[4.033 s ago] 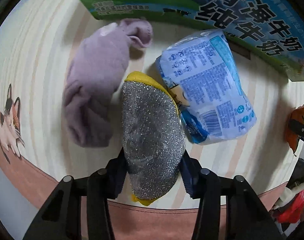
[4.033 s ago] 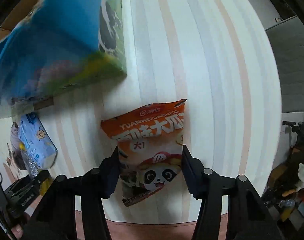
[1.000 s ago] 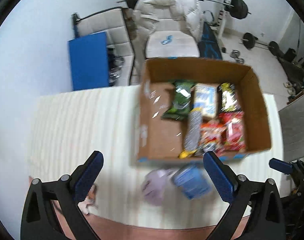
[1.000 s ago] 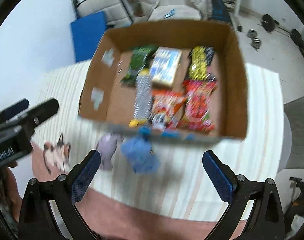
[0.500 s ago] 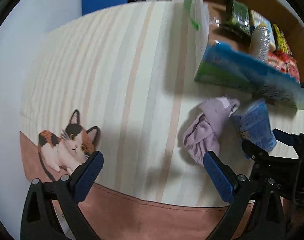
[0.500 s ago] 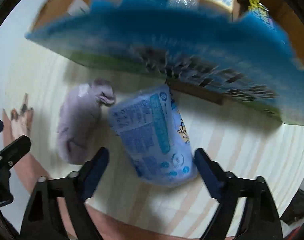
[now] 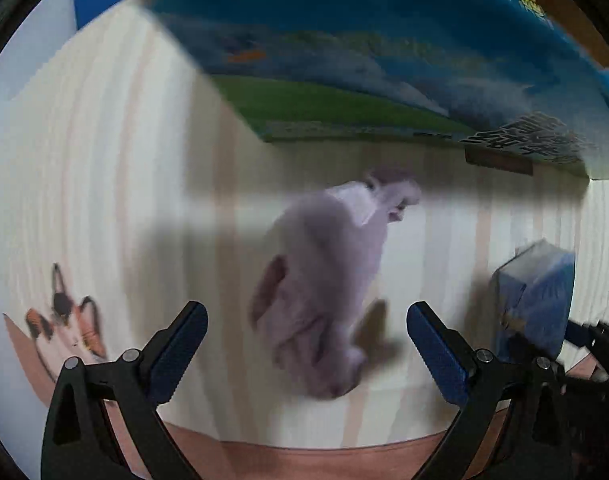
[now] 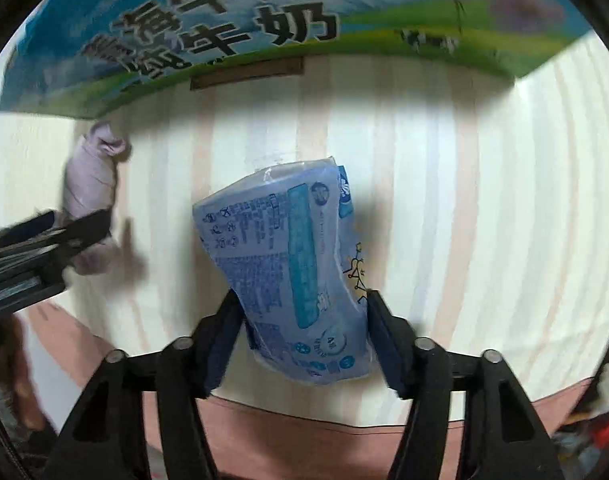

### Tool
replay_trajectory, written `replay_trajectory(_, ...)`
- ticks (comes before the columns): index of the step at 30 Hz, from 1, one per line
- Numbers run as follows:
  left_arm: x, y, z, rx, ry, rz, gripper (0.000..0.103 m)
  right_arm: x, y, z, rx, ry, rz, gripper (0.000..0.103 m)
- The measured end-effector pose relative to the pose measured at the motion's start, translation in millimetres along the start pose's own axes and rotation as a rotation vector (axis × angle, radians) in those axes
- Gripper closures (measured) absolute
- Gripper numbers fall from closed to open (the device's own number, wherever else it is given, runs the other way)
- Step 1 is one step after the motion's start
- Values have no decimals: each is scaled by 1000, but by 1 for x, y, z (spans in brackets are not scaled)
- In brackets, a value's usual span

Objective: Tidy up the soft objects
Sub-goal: 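Grasp the blue wipes pack with right tool while left grasps lilac cloth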

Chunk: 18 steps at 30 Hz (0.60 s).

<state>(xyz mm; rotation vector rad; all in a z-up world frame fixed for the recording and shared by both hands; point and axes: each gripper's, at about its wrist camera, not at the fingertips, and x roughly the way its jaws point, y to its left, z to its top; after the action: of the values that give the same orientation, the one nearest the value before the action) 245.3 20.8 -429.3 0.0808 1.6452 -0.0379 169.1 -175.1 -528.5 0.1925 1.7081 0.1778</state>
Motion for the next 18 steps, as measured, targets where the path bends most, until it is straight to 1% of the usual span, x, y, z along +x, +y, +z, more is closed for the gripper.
replay_trajectory(1, 3, -2, 2, 2, 6, -10, 13, -1, -2, -2, 9, -13, 18, 32)
replay_trajectory(2, 7, -4, 5, 3, 17, -13, 20, -2, -3, -2, 9, -24, 17, 32)
replay_trajectory(3, 10, -6, 6, 6, 27, -5, 34, -2, -3, -3, 2, -35, 7, 32)
replay_trajectory(4, 9, -7, 7, -2, 18, -24, 42, -3, -2, -4, -4, -44, -6, 32)
replay_trajectory(5, 7, -8, 7, 0, 12, -23, 48, -2, 1, -5, -15, -51, -22, 32)
replay_trajectory(6, 4, -11, 7, 11, 7, -19, 63, -3, 4, -6, -26, -59, -40, 34)
replay_trajectory(7, 2, -14, 5, 18, 7, -9, 69, -4, 9, -6, -36, -69, -59, 42)
replay_trajectory(9, 0, -18, -1, 25, 11, 3, 69, -5, 13, -10, -66, -82, -98, 50)
replay_trajectory(10, -1, -20, -6, 25, 12, 3, 70, -5, 13, -13, -72, -81, -99, 54)
replay_trajectory(12, -6, -23, -18, 20, 10, -7, 70, -8, 13, -18, -74, -70, -89, 59)
replay_trajectory(14, -13, -25, -30, 8, 4, -28, 70, -13, 13, -20, -74, -71, -78, 61)
replay_trajectory(15, -18, -27, -35, 0, -2, -40, 70, -18, 18, -19, -74, -70, -66, 62)
replay_trajectory(18, -40, -31, -52, -25, -29, -88, 70, -38, 15, -24, -78, -77, -19, 63)
